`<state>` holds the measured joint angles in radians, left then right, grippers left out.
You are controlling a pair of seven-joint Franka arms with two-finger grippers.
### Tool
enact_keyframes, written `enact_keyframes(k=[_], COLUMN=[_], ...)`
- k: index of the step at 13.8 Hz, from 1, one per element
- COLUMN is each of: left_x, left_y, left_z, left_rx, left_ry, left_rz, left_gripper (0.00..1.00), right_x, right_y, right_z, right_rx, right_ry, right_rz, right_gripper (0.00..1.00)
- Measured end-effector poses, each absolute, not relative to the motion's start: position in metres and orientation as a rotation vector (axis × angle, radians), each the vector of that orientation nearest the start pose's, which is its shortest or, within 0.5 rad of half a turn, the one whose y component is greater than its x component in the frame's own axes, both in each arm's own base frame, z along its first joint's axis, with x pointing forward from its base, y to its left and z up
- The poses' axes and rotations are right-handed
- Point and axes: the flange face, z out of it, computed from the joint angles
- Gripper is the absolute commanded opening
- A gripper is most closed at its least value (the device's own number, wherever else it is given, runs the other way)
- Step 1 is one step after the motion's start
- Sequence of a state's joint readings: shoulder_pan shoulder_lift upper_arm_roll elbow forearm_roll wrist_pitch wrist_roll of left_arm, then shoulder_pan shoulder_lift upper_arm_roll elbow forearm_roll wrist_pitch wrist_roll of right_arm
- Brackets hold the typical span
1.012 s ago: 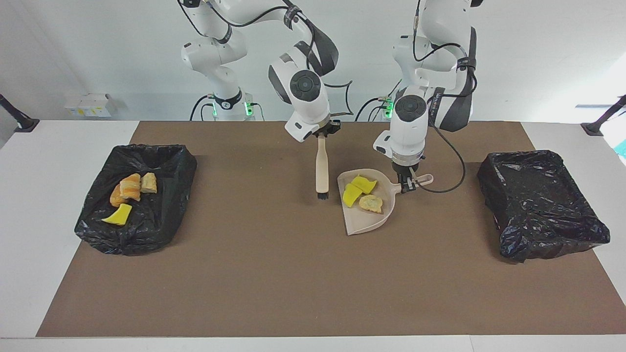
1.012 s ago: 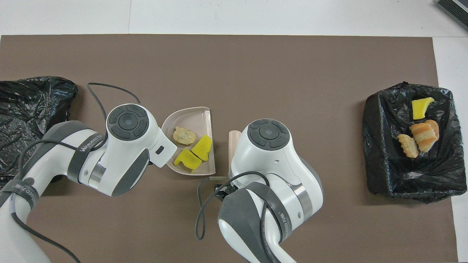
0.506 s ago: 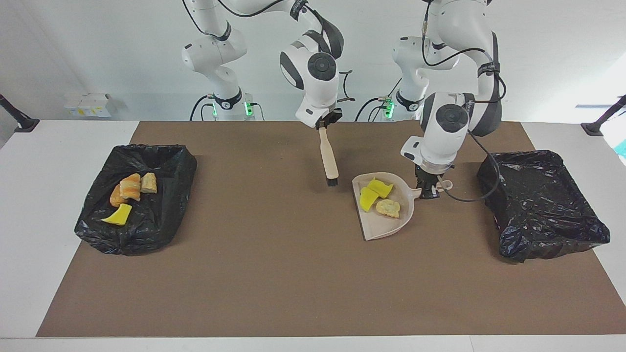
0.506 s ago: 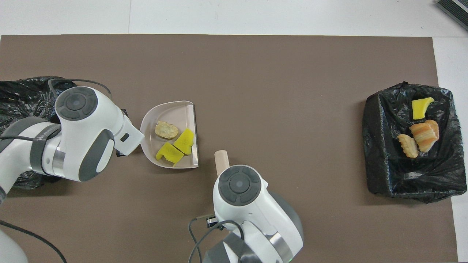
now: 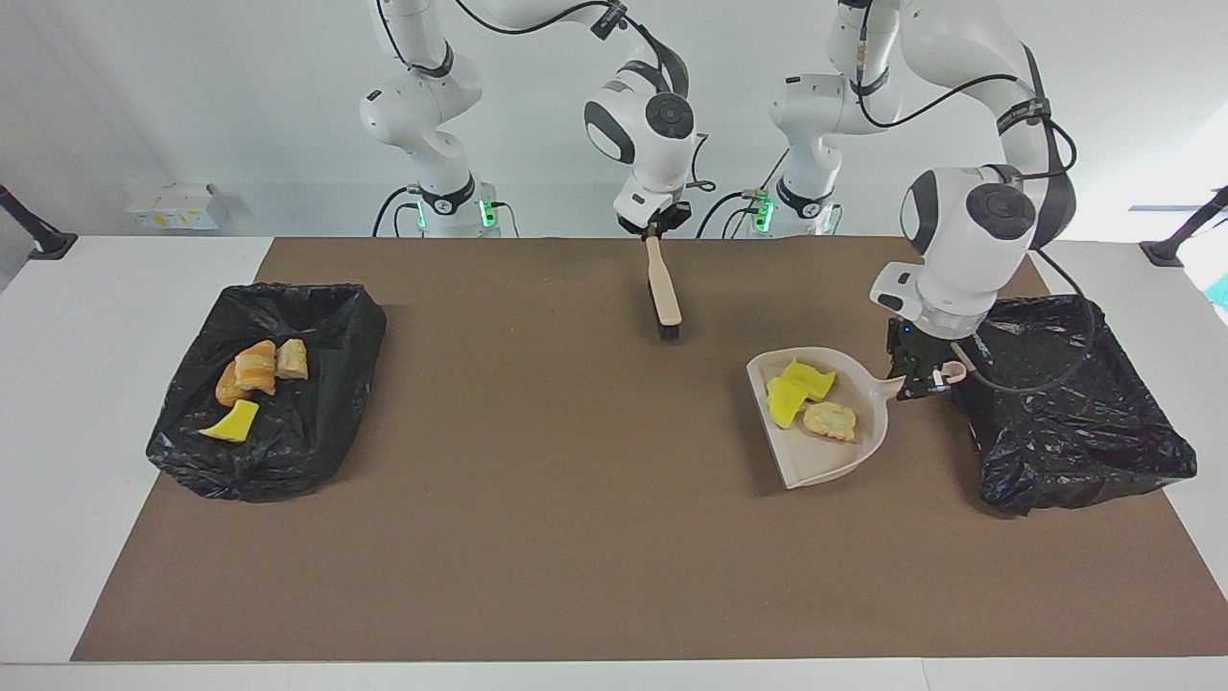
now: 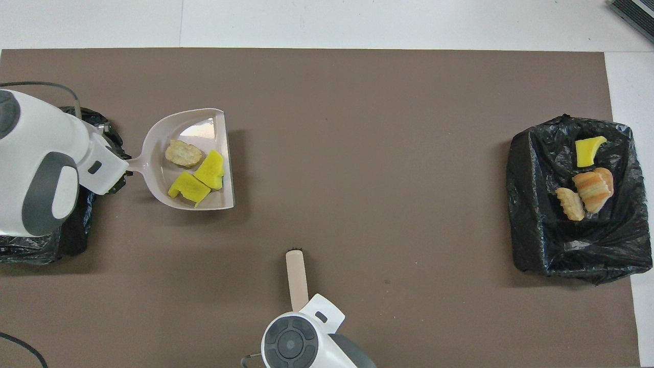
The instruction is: Sweep and dump trash in bin
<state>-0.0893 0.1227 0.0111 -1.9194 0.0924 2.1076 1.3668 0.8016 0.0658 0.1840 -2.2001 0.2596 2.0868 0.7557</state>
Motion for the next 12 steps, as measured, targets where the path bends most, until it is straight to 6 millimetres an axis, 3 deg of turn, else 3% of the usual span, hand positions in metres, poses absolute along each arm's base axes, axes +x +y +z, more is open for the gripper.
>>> enact_keyframes(k=[1, 2, 3, 7, 9, 12], left_x=[0.594, 0.593, 0.592, 0.594, 0.593, 0.591], left_y=[-0.029, -0.015, 0.001, 0.059, 0.087, 0.137], left_z=[0.448, 0.461, 0.472, 0.499, 0.513, 0.539], left_rx=[-2.241, -2.261, -2.279, -2.306, -2.335, -2.328], left_ry=[2.034, 2.007, 1.986, 1.92, 1.872, 1.839], left_rz=[-0.02, -0.021, -0.016, -0.04, -0.041, -0.05], left_gripper=[0.0, 0.0, 0.0, 0.0, 0.0, 0.0], right_x=[0.271, 0.268, 0.269, 0.29, 0.31, 0.346], right_y=[0.439, 0.438, 0.438, 0.439, 0.437, 0.418], right_z=[0.333, 0.329, 0.329, 0.342, 0.358, 0.382], right_rx=[-3.101, -3.103, -3.103, -3.094, -3.089, -3.083], right_ry=[-0.102, -0.084, -0.068, -0.021, 0.015, 0.059], right_rz=[0.435, 0.427, 0.425, 0.436, 0.456, 0.478], right_gripper=[0.0, 0.39, 0.99, 1.0, 1.0, 1.0])
